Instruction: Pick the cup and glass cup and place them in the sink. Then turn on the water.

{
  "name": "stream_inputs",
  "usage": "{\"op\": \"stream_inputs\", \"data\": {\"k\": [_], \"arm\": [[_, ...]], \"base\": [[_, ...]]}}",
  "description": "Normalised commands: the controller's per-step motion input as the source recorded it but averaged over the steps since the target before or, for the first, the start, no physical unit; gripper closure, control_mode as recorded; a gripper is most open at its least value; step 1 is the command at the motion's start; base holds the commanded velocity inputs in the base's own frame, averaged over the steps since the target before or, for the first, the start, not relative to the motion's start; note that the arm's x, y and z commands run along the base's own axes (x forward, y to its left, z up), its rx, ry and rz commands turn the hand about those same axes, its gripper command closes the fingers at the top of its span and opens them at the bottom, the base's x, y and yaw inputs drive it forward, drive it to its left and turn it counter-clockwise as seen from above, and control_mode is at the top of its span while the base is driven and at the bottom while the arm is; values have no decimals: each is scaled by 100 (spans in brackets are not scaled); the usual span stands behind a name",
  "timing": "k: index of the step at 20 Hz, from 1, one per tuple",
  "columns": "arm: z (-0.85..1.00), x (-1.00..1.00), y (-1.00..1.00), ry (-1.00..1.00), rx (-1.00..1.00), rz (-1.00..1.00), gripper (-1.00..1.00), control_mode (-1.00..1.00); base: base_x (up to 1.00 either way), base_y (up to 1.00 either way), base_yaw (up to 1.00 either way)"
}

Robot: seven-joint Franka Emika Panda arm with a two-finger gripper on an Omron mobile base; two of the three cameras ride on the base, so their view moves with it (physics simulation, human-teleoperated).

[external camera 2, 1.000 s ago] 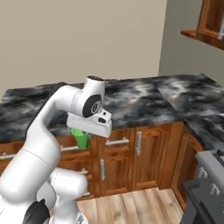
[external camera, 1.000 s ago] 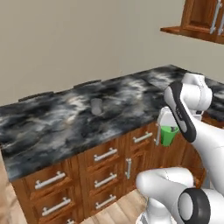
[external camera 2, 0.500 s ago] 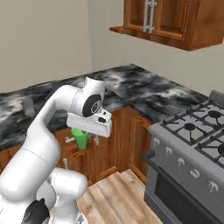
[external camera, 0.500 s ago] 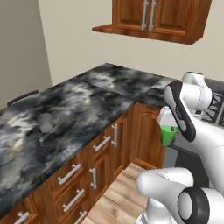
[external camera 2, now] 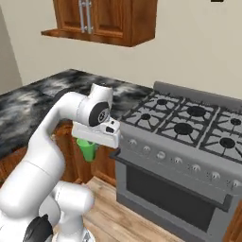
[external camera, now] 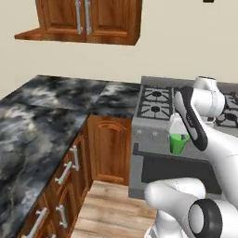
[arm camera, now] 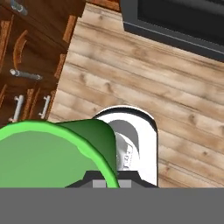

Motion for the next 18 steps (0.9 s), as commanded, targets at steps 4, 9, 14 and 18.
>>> {"op": "stream_inputs", "data": {"k": [4, 9, 14, 18], "arm": [[0, 0, 0, 0, 0, 0, 100, 100], [0, 0, 0, 0, 0, 0, 100, 100], [0, 0, 0, 0, 0, 0, 100, 100], [0, 0, 0, 0, 0, 0, 100, 100]], "base": [[0, 0, -78], [0, 0, -86], [0, 0, -87], [0, 0, -84]]}}
